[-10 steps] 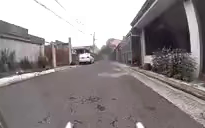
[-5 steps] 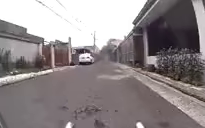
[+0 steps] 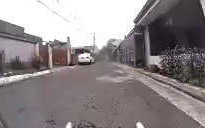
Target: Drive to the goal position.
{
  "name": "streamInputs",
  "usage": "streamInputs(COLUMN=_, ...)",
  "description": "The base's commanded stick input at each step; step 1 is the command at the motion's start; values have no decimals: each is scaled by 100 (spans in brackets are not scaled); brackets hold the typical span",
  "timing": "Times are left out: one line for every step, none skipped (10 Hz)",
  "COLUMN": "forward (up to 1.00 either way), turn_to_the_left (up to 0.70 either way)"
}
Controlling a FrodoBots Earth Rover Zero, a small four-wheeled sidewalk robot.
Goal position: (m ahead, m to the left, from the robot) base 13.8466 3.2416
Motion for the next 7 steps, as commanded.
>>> streamInputs(forward=70, turn_to_the_left=0)
streamInputs(forward=70, turn_to_the_left=0)
streamInputs(forward=70, turn_to_the_left=0)
streamInputs(forward=69, turn_to_the_left=0)
streamInputs(forward=69, turn_to_the_left=0)
streamInputs(forward=67, turn_to_the_left=0)
streamInputs(forward=67, turn_to_the_left=0)
